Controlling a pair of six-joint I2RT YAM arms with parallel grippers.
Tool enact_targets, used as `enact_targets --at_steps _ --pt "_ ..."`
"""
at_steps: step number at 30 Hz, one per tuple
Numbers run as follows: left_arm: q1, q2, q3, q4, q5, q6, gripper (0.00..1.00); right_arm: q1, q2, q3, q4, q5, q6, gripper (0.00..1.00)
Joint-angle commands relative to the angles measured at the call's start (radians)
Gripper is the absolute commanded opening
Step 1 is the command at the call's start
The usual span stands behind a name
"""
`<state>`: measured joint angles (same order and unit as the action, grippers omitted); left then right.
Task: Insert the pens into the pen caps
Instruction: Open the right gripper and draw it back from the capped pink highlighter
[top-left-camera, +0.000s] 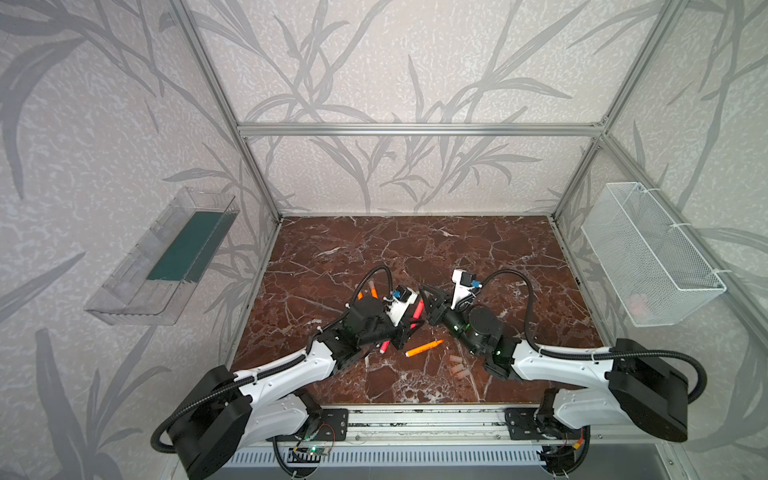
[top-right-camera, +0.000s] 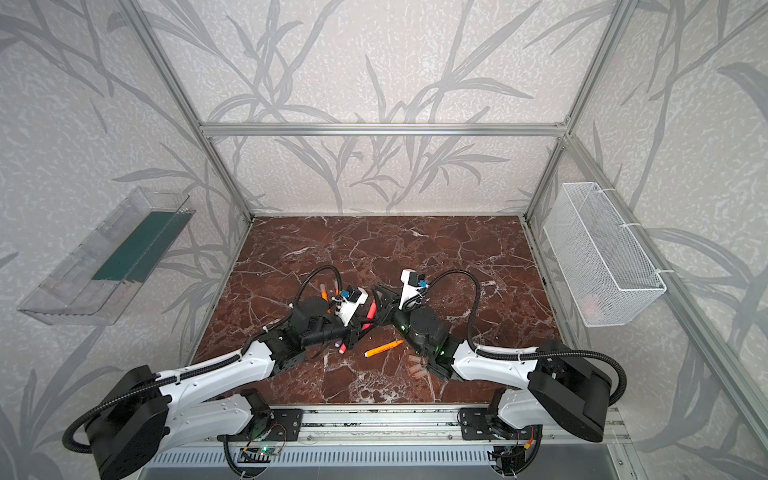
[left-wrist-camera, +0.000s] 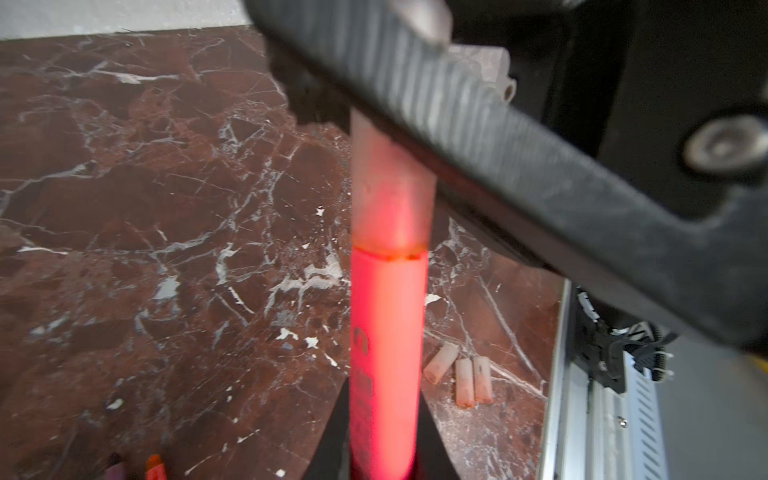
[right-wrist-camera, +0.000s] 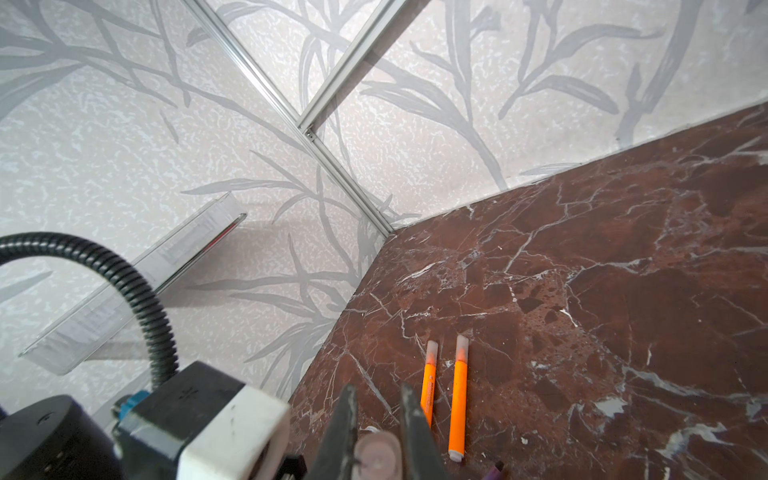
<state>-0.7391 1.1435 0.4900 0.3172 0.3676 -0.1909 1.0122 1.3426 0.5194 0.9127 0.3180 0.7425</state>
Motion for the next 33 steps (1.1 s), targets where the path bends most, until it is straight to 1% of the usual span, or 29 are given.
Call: enact_targets --at_steps 1,4,7,9,11,13,15,17,20,25,28,30,31,33 --pt "0.059 -0.045 0.118 0.225 -0.329 -0.001 0.00 0.127 0.026 -0.021 -0.223 -0.159 0.068 0.00" --pt "0.058 -0.055 0.108 0.234 -0.370 0.005 0.00 0.142 0.018 -0.025 -0.234 -0.123 0.066 0.00" --pt "0.064 -0.069 0.119 0.199 -0.363 -0.013 0.00 0.142 0.022 -0.034 -0.185 -0.142 0.048 0.00" --pt "0.091 -0.078 0.130 0.172 -0.286 -0.049 0.00 0.141 0.040 -0.056 -0.059 -0.185 -0.003 0.00" --pt "0.147 -0.085 0.122 0.198 -0.146 -0.116 0.00 0.142 0.061 -0.088 0.044 -0.221 -0.044 0.00" --pt "0.194 -0.090 0.104 0.243 -0.050 -0.177 0.00 0.142 0.078 -0.113 0.122 -0.253 -0.068 0.00" --pt "0.230 -0.094 0.101 0.255 0.014 -0.217 0.00 0.142 0.095 -0.132 0.184 -0.271 -0.077 0.00" --pt "0.261 -0.099 0.104 0.260 0.074 -0.254 0.00 0.141 0.104 -0.136 0.207 -0.290 -0.086 0.00" --pt "0.288 -0.107 0.094 0.293 0.124 -0.288 0.00 0.141 0.122 -0.141 0.246 -0.343 -0.122 0.00" --pt "0.293 -0.111 0.084 0.304 0.128 -0.284 0.00 0.144 0.189 -0.199 0.460 -0.410 -0.155 0.00" --pt "0.301 -0.112 0.095 0.299 0.132 -0.294 0.00 0.163 0.199 -0.193 0.466 -0.427 -0.175 0.00" --pt "0.302 -0.117 0.096 0.297 0.104 -0.292 0.00 0.197 0.202 -0.191 0.444 -0.386 -0.200 0.00" --pt "0.302 -0.125 0.091 0.286 0.059 -0.288 0.00 0.228 0.197 -0.195 0.410 -0.320 -0.202 0.00" --pt "0.303 -0.146 0.075 0.276 -0.036 -0.264 0.00 0.260 0.187 -0.196 0.346 -0.243 -0.166 0.00"
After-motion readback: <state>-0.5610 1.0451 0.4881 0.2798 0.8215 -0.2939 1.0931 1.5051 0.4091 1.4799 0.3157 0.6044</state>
